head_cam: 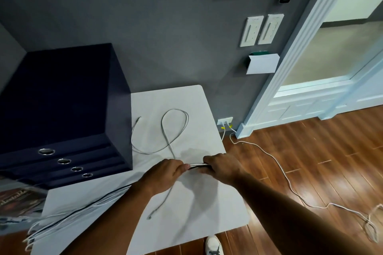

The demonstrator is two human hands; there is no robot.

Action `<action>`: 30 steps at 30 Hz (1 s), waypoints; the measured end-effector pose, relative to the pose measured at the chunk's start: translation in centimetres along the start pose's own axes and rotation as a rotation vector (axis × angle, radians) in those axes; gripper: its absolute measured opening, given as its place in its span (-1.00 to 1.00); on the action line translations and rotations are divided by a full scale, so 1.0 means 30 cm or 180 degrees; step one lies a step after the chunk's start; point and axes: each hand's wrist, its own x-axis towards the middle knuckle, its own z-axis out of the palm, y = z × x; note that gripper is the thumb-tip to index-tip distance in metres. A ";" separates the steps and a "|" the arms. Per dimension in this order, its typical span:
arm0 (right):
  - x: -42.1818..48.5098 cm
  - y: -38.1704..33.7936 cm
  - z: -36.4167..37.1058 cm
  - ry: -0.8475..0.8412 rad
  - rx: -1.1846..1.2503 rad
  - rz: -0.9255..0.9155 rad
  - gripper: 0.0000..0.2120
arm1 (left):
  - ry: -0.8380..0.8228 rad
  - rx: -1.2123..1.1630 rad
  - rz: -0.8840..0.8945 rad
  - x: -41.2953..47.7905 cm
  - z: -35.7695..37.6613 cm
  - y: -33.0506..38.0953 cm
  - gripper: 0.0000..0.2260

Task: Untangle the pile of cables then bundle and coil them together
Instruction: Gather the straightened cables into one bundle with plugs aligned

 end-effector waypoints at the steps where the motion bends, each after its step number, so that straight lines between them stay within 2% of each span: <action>1: -0.001 0.018 0.002 0.0020 0.0008 0.0157 -0.31 | 0.0011 -0.0028 -0.0014 0.004 0.006 0.000 -0.54; 5: 0.003 0.103 0.005 -0.0012 0.0029 0.0839 -0.70 | 0.0069 -0.0286 -0.0059 0.007 -0.007 -0.013 -0.51; 7: -0.005 0.164 0.000 0.0001 0.0184 0.1240 -0.76 | 0.0122 -0.0410 -0.0121 0.001 -0.031 -0.026 -0.51; 9: -0.012 0.211 -0.006 0.0029 0.0311 0.1407 -0.82 | 0.0112 -0.0432 -0.0169 -0.007 -0.050 -0.037 -0.51; 16: -0.011 0.223 0.029 0.0172 0.0399 0.1395 -0.74 | 0.0041 -0.0402 -0.0239 -0.011 -0.066 -0.018 -0.48; 19: -0.005 0.205 0.039 0.0486 0.0510 0.1490 -0.64 | -0.0093 -0.0537 -0.0341 -0.016 -0.063 0.004 -0.50; 21: 0.007 0.187 0.053 0.0734 0.0596 0.1499 -0.64 | -0.0155 -0.0664 -0.0381 -0.022 -0.051 0.015 -0.51; 24: 0.014 0.160 0.079 0.0855 0.1173 0.1669 -0.79 | -0.0226 -0.0774 -0.0387 -0.039 -0.035 0.022 -0.49; 28: 0.011 0.128 0.124 0.0973 0.1908 0.1849 -0.79 | -0.0283 -0.0813 -0.0324 -0.059 -0.013 0.031 -0.46; 30: 0.003 0.116 0.122 0.0945 0.1988 0.1799 -0.78 | -0.0311 -0.0796 -0.0295 -0.061 0.000 0.038 -0.44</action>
